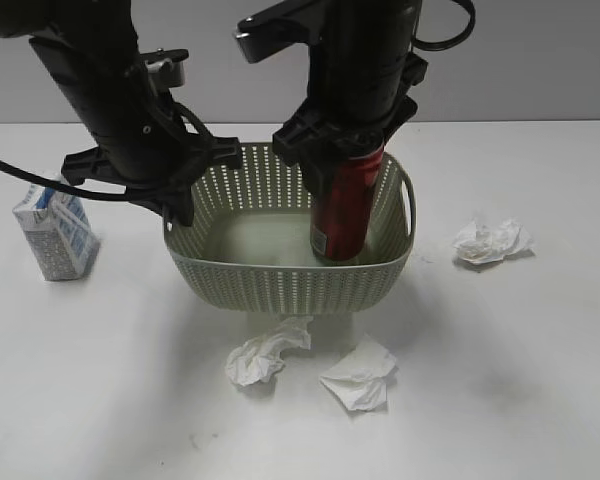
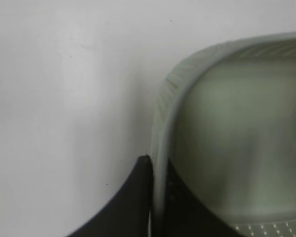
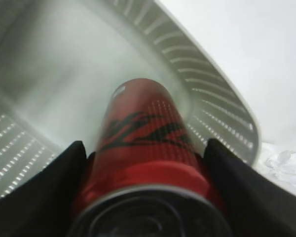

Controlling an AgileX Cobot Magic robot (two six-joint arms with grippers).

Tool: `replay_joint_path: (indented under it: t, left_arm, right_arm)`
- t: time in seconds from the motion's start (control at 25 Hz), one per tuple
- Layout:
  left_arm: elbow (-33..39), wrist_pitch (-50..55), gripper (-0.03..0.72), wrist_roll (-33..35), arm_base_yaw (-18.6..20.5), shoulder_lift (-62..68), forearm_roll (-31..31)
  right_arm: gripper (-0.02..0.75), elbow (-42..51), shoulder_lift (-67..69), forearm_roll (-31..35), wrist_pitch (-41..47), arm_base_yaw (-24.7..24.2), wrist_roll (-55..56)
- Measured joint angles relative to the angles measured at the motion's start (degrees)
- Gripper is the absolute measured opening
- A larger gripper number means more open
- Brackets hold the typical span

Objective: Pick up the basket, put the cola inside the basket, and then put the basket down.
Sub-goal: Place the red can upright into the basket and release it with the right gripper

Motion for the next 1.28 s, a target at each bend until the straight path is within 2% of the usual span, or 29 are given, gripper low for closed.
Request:
replay_joint_path:
  t: [0.84,0.88,1.0,1.28]
  left_arm:
    - [0.0,1.75,0.0,0.0,0.0,0.0,0.74]
    - [0.0,1.75,0.0,0.0,0.0,0.0,0.74]
    - [0.0,2.21,0.0,0.0,0.0,0.14,1.45]
    - [0.13,2.58,0.0,0.05,0.0,0.63,1.95]
  right_arm:
    - [0.536,-0.31,2.11,1.44,-0.27,0.0,-1.32]
    - [0.545,-0.42,2.11,2.02,-0.27,0.0,-1.53]
    - [0.639,-1.43,2.16,3.37,-0.27,0.0,-1.85]
    - [0.65,-4.94,1.09,3.89,-0.27,0.0,-1.97]
